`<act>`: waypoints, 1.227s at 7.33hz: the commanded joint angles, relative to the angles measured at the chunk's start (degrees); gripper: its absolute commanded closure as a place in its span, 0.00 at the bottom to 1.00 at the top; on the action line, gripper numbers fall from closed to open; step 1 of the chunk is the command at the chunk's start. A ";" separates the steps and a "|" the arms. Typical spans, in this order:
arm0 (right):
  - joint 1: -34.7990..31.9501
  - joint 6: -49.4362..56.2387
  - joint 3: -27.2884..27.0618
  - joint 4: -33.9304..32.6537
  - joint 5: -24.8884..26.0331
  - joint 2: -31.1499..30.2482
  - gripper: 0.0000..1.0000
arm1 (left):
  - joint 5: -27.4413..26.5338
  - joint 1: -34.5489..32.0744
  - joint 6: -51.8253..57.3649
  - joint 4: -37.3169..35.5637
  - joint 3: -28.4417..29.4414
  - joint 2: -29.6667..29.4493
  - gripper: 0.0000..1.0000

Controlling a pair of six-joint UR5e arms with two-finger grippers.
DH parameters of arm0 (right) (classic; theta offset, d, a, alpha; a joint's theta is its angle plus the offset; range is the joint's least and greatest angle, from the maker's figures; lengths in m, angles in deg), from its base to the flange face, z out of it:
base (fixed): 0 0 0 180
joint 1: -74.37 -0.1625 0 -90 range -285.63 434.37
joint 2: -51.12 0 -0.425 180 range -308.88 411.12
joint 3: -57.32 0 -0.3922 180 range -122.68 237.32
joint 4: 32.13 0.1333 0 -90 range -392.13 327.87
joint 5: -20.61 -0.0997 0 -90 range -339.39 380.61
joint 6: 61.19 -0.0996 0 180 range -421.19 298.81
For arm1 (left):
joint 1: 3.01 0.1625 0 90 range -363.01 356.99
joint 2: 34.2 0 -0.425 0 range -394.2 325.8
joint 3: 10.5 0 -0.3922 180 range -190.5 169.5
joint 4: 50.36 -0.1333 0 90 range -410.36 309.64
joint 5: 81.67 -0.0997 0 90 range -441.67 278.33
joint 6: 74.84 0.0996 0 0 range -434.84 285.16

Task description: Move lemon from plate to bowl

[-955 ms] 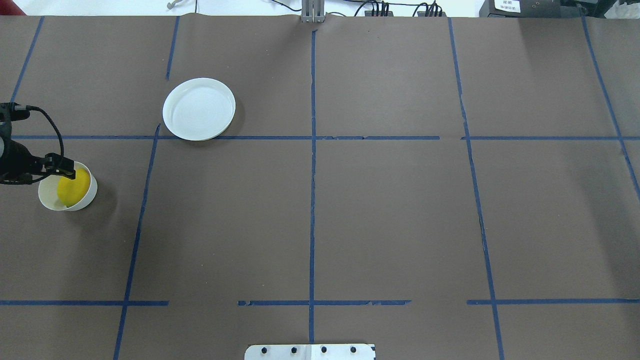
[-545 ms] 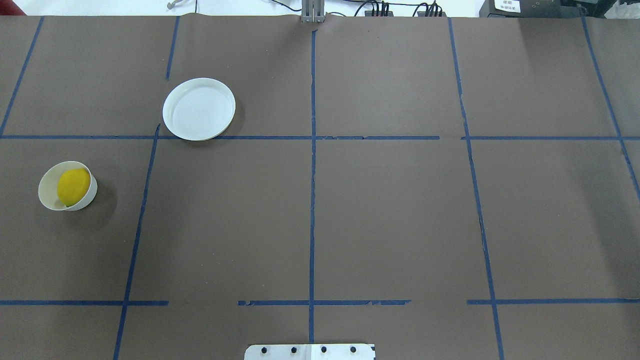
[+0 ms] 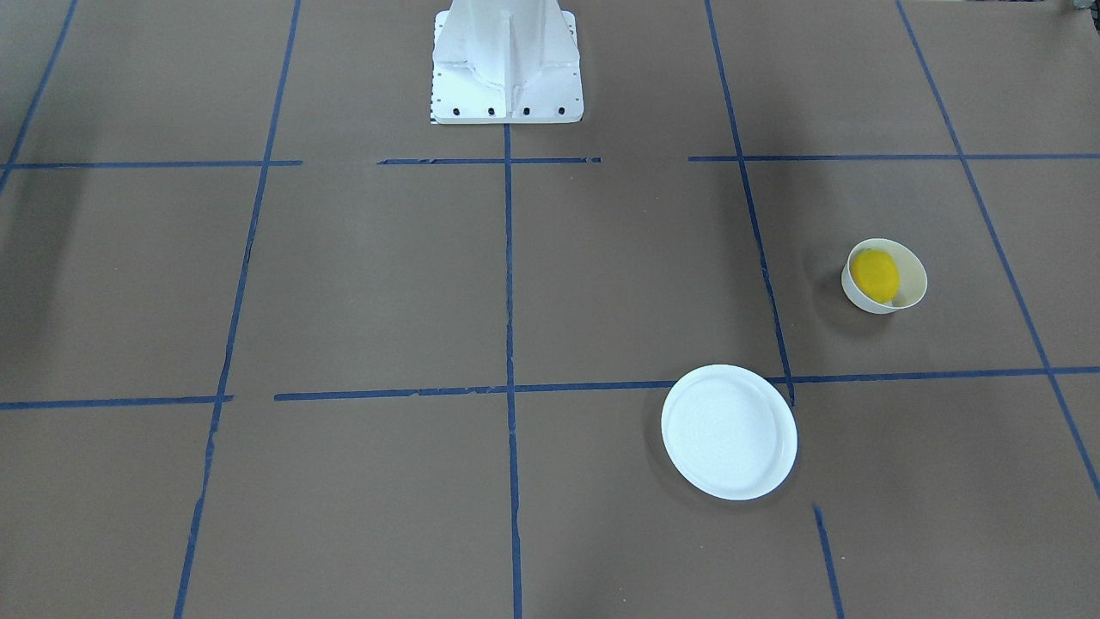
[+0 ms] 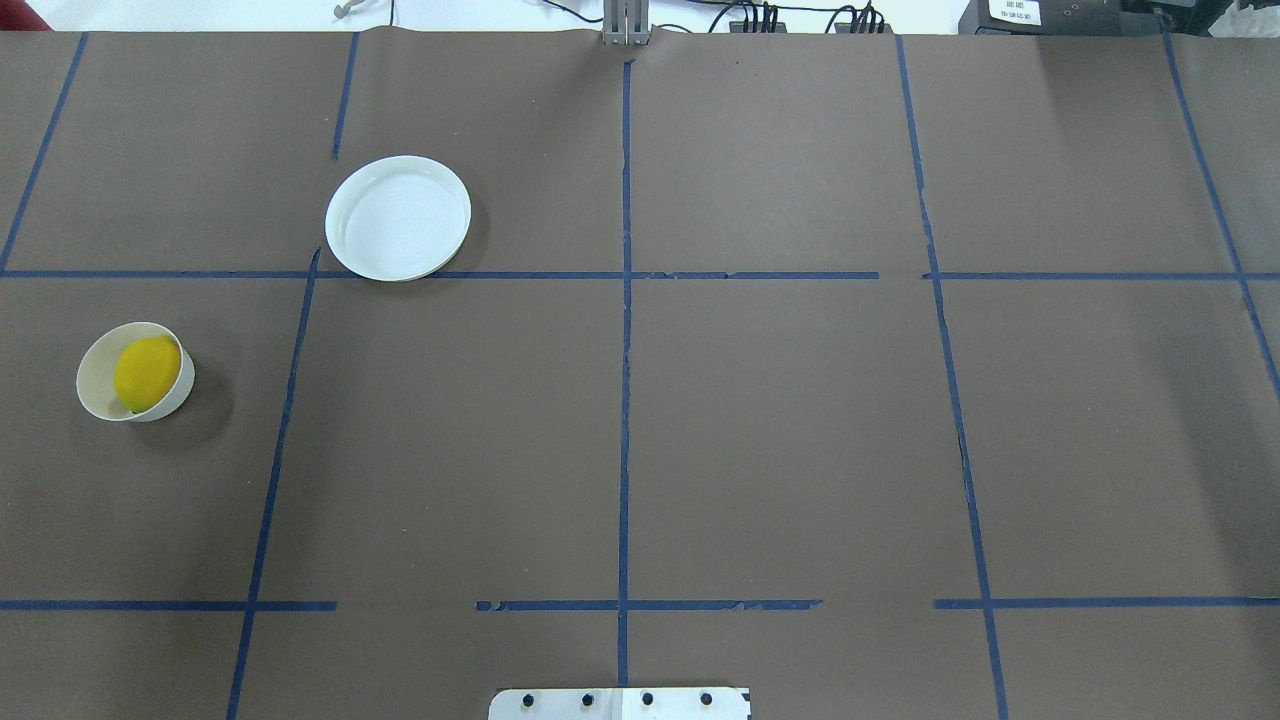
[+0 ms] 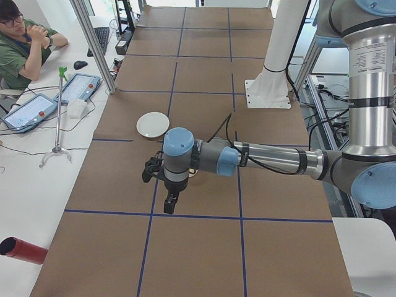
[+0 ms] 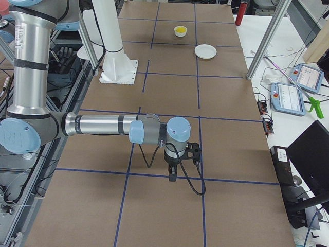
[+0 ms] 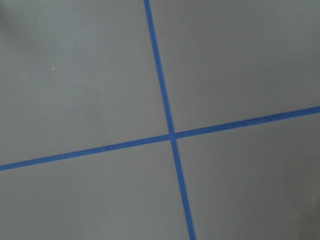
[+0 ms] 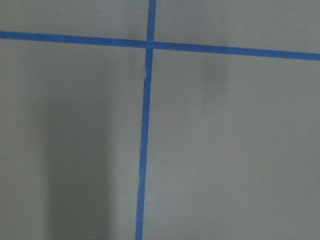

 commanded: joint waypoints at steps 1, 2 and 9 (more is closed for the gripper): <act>0.00 0.00 0.00 0.00 0.00 0.08 0.00 | 0.89 -0.63 0.82 -0.42 0.56 1.26 0.00; 0.00 0.00 0.00 0.00 0.00 0.00 0.00 | 0.89 -0.63 0.90 -0.16 0.39 1.26 0.00; 0.00 0.00 0.00 0.00 0.00 0.00 0.00 | 0.80 -0.54 0.82 0.63 -0.67 0.65 0.00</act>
